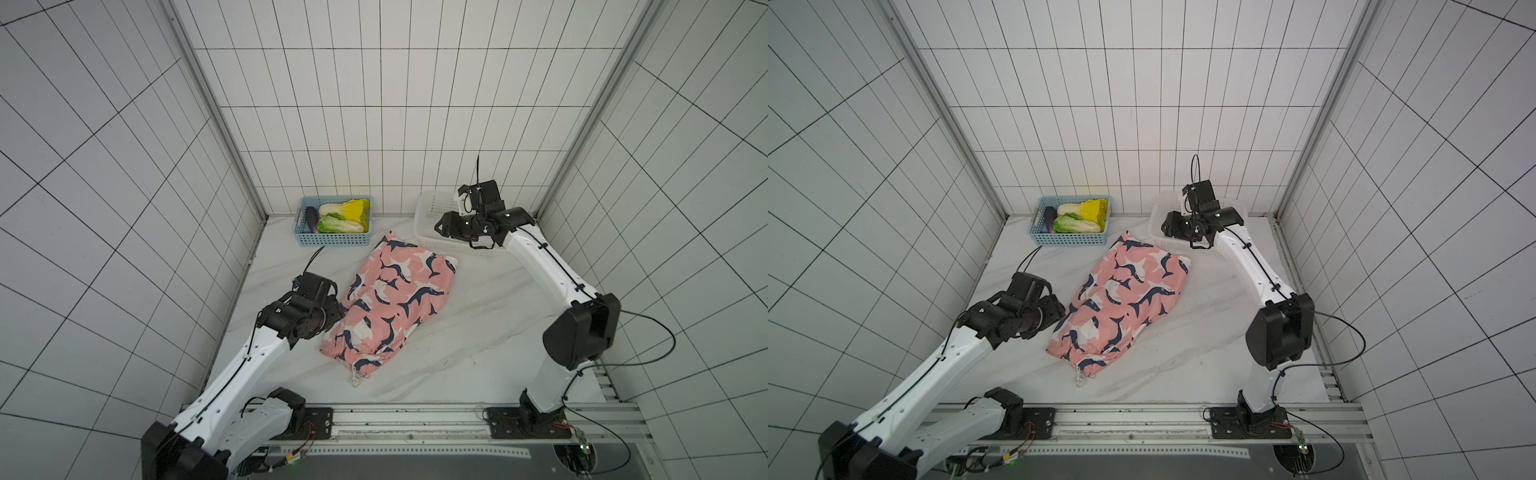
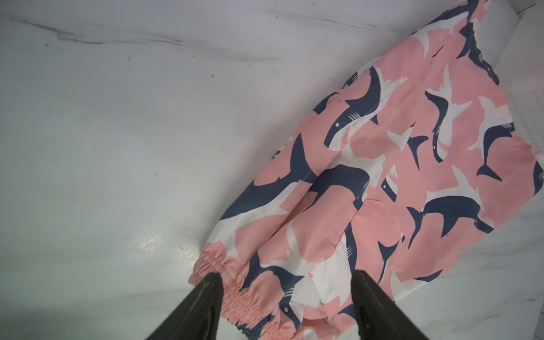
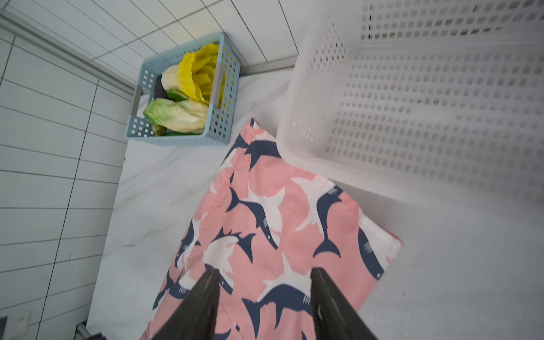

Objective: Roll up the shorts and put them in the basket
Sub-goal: Fold the shorts at the center of the board, then adjust the shorts at the center of the board.

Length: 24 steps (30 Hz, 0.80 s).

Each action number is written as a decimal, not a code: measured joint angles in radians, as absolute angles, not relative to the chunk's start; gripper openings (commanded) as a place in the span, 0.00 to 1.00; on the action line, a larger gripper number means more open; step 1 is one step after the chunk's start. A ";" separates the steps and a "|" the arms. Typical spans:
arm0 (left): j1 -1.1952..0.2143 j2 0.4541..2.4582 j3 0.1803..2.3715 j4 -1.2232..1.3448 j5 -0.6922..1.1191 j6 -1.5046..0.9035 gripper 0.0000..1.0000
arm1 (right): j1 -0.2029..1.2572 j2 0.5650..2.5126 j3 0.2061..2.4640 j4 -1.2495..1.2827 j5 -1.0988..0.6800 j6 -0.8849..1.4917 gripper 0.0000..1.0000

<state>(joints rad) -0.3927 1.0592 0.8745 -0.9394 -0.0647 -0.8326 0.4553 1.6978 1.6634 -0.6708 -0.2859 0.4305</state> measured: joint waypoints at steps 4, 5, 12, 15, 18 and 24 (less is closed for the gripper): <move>-0.393 1.211 0.883 -0.901 -0.051 -0.756 0.72 | 0.461 1.570 1.367 -0.601 -0.302 0.466 0.52; -0.395 1.242 0.882 -0.894 -0.051 -0.742 0.71 | 0.461 1.559 1.311 -0.587 -0.304 0.476 0.52; -0.407 1.318 0.832 -0.853 -0.037 -0.698 0.63 | 0.466 1.556 1.058 -0.490 -0.327 0.543 0.49; -0.415 1.317 0.798 -0.842 -0.028 -0.703 0.59 | 0.466 1.584 1.050 -0.435 -0.336 0.561 0.46; -0.427 1.315 0.756 -0.829 -0.022 -0.715 0.55 | 0.465 1.642 1.055 -0.385 -0.340 0.570 0.40; -0.443 1.314 0.690 -0.804 -0.017 -0.744 0.56 | 0.455 1.789 1.113 -0.374 -0.339 0.577 0.39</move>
<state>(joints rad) -0.4427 1.3144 0.6895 -0.8036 -0.0170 -0.7444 0.4549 1.7889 1.1126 -0.3744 -0.3386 0.5770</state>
